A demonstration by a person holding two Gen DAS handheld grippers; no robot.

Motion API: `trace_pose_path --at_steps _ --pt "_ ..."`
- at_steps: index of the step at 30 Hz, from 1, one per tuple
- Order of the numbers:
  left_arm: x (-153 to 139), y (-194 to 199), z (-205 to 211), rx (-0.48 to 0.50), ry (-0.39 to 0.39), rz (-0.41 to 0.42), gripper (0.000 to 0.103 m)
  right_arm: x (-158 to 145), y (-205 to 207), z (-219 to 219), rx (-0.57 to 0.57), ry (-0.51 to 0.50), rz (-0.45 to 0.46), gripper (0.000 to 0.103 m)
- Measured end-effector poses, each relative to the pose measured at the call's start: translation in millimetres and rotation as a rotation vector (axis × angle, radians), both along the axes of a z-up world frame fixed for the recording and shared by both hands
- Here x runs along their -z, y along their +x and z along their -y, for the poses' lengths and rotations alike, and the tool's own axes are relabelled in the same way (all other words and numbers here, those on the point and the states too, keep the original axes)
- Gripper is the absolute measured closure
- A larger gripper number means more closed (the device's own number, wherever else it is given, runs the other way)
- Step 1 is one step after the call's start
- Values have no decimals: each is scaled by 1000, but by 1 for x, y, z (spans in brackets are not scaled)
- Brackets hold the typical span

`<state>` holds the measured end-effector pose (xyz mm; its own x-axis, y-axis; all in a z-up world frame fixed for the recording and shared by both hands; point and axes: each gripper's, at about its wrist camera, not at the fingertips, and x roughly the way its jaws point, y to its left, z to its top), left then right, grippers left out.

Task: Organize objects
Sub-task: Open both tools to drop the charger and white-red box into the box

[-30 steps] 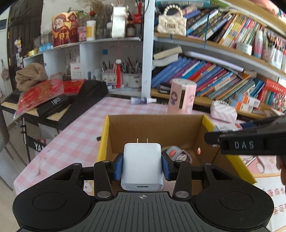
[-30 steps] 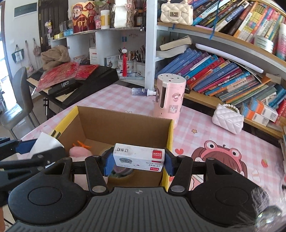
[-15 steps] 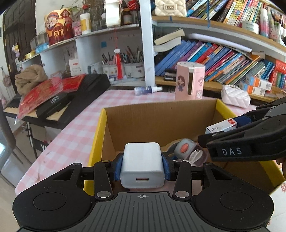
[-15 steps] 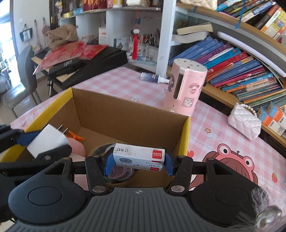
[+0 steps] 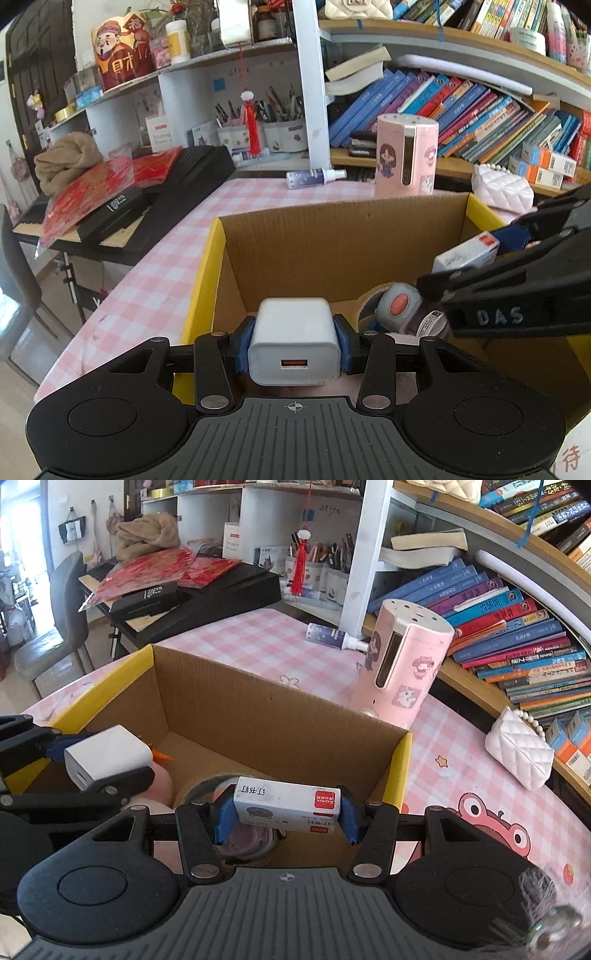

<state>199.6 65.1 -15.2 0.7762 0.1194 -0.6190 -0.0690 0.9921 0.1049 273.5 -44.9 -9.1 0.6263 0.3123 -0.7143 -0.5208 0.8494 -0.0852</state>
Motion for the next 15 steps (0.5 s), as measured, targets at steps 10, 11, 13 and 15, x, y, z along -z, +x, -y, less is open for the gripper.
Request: trace_pose_path --at_steps 10,11,13,15 --pt "-15 -23 0 -5 19 72 42 -2 1 -5 -21 11 -1 51" --pt "-18 -25 -1 -12 15 84 40 -4 1 -6 -23 14 3 51" --pt "-22 -30 -5 -33 5 107 35 -8 0 -5 -26 25 2 51" --pt "-27 -36 -10 -58 -11 135 31 -10 -2 -1 -23 33 -15 51"
